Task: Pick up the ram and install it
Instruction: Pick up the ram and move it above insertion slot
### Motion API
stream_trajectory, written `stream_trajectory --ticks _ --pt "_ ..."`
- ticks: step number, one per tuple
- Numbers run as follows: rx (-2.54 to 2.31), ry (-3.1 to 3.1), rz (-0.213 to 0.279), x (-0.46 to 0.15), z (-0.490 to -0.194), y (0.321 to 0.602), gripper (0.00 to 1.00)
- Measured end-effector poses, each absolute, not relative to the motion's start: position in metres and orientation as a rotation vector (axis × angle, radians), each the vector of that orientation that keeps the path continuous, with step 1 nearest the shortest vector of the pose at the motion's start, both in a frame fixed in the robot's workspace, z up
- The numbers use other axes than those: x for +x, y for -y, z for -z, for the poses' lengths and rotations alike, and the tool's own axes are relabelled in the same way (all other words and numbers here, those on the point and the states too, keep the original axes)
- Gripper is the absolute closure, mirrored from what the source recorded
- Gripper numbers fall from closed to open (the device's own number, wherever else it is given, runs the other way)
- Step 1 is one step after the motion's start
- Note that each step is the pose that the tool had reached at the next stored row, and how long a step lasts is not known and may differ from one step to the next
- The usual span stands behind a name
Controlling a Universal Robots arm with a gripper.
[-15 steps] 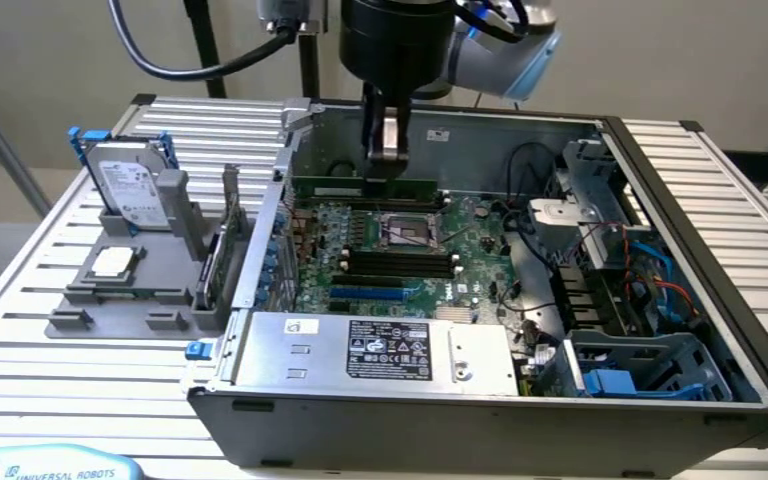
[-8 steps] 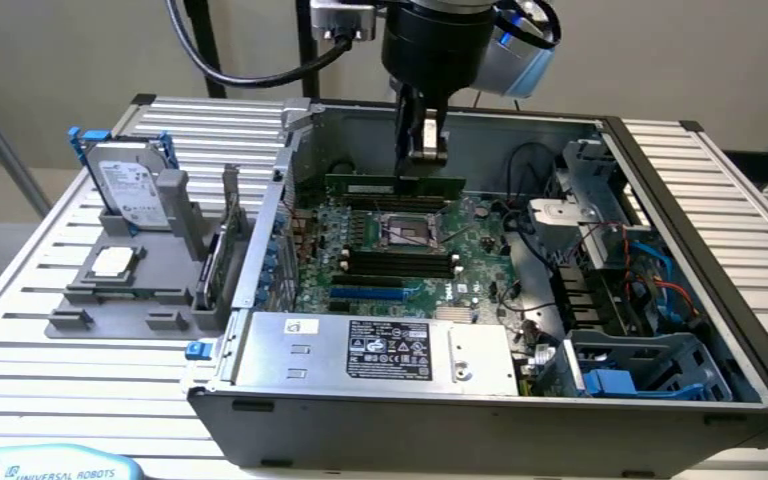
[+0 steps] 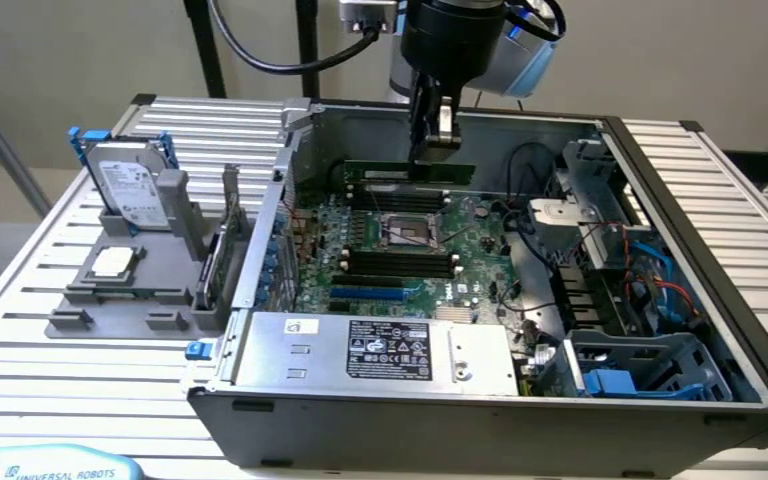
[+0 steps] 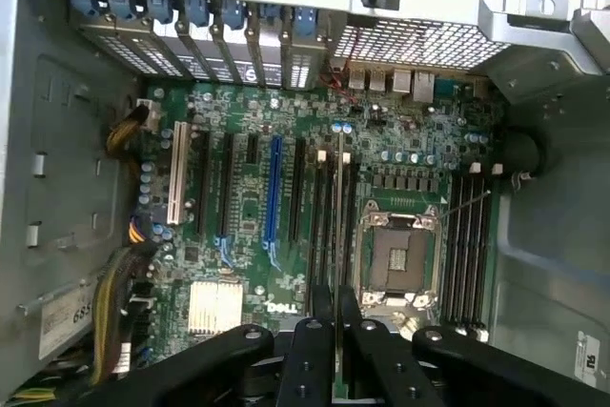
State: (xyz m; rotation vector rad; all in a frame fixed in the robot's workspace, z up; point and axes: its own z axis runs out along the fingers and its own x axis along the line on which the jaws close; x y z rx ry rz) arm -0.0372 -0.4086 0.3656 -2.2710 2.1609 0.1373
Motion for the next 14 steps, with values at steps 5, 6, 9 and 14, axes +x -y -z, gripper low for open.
stream_trajectory --ticks 5,6,9,14 --pt "-2.266 -2.166 -0.137 -0.032 -0.362 0.398 0.86" --pt "-2.262 -2.17 -0.137 -0.032 -0.362 0.396 0.86" --pt "-2.248 -2.184 -0.137 -0.03 -0.36 0.393 0.86" --pt "-2.229 -2.202 -0.137 -0.028 -0.36 0.389 0.86"
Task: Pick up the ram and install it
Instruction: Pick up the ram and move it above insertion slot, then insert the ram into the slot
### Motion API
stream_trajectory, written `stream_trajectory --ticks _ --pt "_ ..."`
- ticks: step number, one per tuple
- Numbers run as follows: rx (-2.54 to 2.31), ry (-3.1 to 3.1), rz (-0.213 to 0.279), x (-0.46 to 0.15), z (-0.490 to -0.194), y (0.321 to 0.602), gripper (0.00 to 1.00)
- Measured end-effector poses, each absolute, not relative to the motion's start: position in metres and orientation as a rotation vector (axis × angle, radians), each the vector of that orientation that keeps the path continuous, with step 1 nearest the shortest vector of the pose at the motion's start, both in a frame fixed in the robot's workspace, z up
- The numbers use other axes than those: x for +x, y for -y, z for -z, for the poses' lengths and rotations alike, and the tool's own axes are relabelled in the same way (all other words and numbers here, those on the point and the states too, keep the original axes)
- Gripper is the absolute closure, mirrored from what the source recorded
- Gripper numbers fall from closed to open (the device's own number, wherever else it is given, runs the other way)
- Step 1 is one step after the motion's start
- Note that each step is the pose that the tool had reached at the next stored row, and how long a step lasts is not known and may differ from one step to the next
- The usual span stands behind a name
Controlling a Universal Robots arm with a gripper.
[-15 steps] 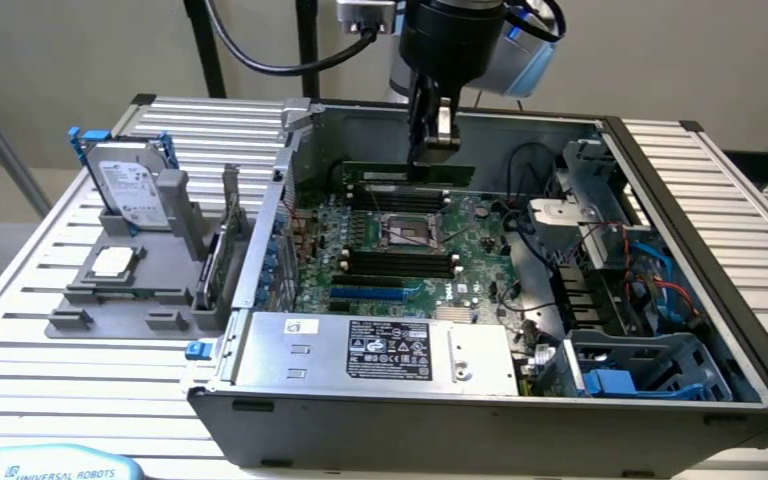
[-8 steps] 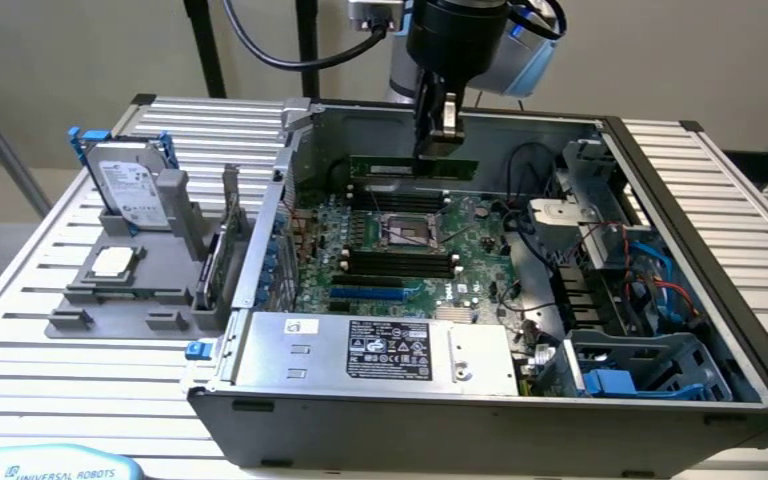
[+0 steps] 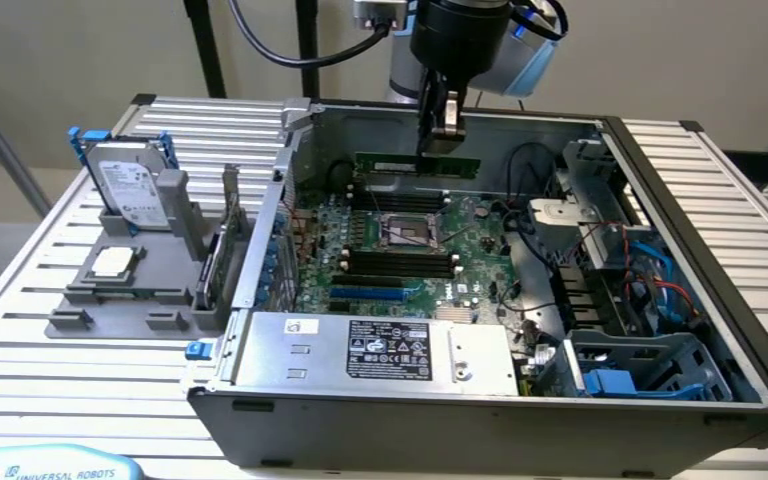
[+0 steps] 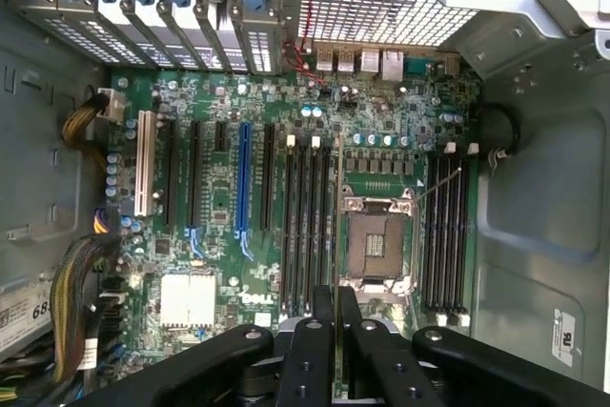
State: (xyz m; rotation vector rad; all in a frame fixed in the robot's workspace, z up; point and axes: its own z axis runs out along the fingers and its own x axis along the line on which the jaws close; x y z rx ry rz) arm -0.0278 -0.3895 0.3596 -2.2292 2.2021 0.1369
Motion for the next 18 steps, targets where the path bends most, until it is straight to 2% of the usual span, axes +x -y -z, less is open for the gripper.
stream_trajectory --ticks 18 --pt "-2.229 -2.202 -0.136 -0.0283 -0.3539 0.3894 0.86"
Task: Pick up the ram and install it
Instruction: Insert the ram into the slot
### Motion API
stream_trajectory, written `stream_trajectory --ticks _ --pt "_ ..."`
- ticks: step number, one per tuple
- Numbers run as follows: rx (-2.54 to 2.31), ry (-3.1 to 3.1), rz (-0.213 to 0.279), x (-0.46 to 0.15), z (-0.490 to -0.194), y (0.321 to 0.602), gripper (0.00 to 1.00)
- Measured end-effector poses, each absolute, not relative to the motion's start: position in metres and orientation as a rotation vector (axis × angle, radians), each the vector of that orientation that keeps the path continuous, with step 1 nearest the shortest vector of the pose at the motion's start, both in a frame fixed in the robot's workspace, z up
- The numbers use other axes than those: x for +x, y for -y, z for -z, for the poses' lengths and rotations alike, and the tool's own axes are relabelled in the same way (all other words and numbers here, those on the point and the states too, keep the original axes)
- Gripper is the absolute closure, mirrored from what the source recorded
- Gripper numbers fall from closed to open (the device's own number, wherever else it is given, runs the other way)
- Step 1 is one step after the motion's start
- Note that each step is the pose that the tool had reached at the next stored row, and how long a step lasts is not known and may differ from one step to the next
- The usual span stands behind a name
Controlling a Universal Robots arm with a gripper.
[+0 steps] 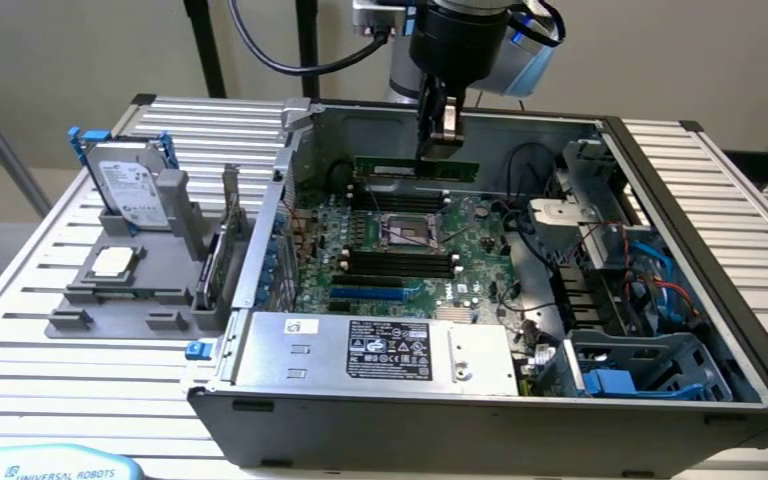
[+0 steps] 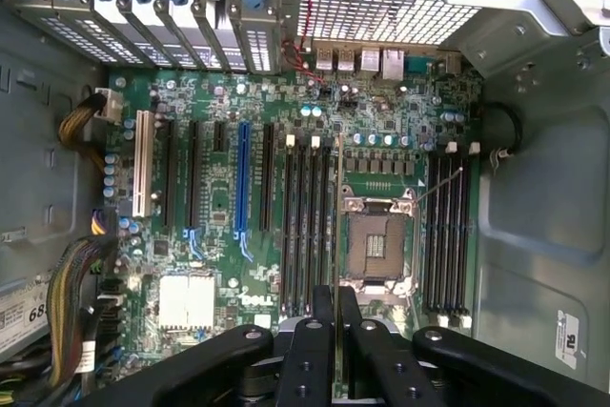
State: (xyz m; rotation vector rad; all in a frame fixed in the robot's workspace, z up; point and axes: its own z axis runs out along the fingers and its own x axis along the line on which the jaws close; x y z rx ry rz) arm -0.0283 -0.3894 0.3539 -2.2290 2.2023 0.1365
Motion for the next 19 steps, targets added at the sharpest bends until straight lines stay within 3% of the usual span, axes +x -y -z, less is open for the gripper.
stream_trajectory --ticks 19 --pt "-2.227 -2.204 -0.136 -0.03 -0.319 0.396 0.86"
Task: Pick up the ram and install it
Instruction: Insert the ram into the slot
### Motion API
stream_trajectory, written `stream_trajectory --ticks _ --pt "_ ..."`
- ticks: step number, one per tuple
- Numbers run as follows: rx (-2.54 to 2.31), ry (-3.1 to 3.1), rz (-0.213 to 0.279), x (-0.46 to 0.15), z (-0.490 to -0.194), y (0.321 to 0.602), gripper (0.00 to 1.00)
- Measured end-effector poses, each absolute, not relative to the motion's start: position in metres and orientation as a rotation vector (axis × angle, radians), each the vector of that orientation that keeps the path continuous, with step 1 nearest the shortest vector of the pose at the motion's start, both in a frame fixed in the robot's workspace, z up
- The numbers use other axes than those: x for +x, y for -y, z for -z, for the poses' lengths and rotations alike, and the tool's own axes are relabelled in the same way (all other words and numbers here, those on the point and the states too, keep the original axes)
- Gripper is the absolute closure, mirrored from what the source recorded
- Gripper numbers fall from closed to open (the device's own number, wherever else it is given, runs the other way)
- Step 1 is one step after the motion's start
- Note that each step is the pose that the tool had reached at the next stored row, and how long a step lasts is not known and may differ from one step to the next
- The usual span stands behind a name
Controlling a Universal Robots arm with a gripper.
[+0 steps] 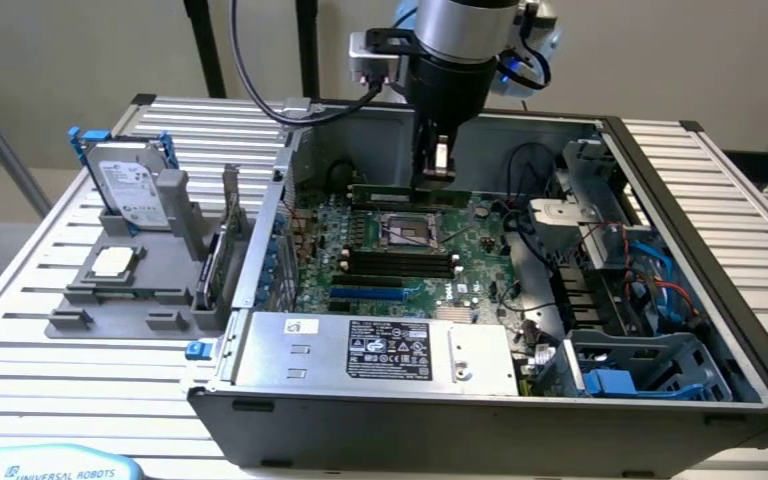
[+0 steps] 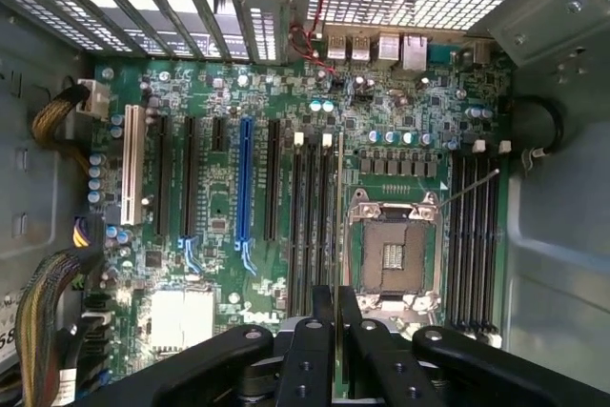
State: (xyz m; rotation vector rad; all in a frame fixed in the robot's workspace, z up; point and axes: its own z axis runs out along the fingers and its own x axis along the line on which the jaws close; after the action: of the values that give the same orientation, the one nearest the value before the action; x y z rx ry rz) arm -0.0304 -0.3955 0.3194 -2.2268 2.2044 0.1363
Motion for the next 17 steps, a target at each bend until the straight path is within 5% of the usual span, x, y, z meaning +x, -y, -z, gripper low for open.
stream_trajectory --ticks 17 --pt "-2.223 -2.207 -0.136 -0.035 -0.288 0.399 0.86"
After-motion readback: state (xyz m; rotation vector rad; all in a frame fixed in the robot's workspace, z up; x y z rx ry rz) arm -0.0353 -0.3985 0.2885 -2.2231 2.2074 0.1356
